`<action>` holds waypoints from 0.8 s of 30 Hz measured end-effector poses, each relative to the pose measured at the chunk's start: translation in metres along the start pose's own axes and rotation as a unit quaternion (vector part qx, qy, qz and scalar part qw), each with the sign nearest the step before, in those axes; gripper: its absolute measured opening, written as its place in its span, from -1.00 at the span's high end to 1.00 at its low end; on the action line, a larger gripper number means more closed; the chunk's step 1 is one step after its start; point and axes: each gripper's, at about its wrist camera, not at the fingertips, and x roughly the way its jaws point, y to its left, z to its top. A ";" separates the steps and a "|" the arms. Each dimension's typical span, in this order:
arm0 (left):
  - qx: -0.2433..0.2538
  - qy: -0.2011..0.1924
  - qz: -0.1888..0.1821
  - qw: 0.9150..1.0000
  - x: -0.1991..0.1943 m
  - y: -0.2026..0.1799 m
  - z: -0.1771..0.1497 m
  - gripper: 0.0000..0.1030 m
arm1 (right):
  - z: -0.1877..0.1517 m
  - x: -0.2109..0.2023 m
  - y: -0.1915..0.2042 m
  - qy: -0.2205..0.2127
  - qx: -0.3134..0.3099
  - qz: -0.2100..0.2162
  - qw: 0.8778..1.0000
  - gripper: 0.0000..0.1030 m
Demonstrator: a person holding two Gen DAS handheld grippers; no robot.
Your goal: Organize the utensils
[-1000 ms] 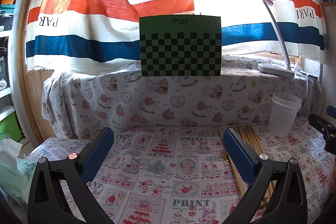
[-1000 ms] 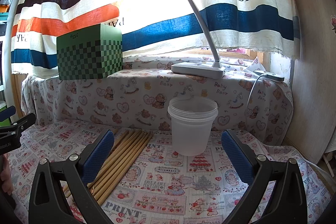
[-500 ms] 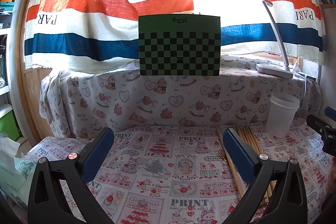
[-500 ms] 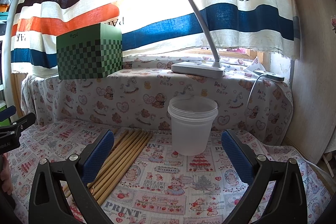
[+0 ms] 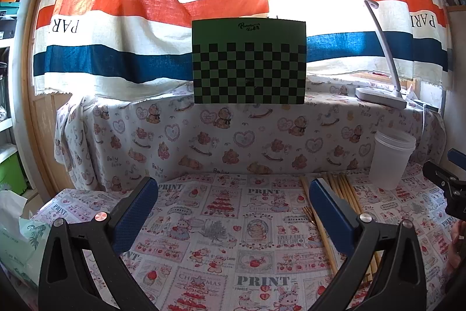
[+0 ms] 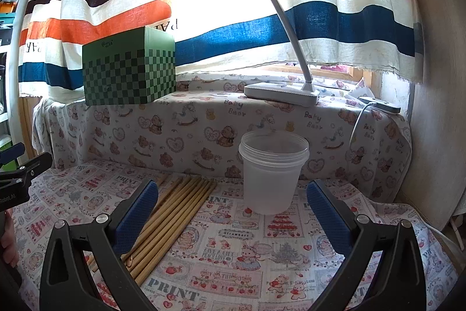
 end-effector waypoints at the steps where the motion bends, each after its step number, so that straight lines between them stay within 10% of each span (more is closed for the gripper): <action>1: 0.000 0.000 -0.001 1.000 0.000 0.000 0.000 -1.00 | 0.000 -0.001 0.000 -0.003 0.000 -0.003 1.000 -1.00; 24: 0.000 0.000 0.001 1.000 0.000 0.002 0.001 -1.00 | 0.000 -0.006 -0.002 -0.004 0.009 -0.009 1.000 -1.00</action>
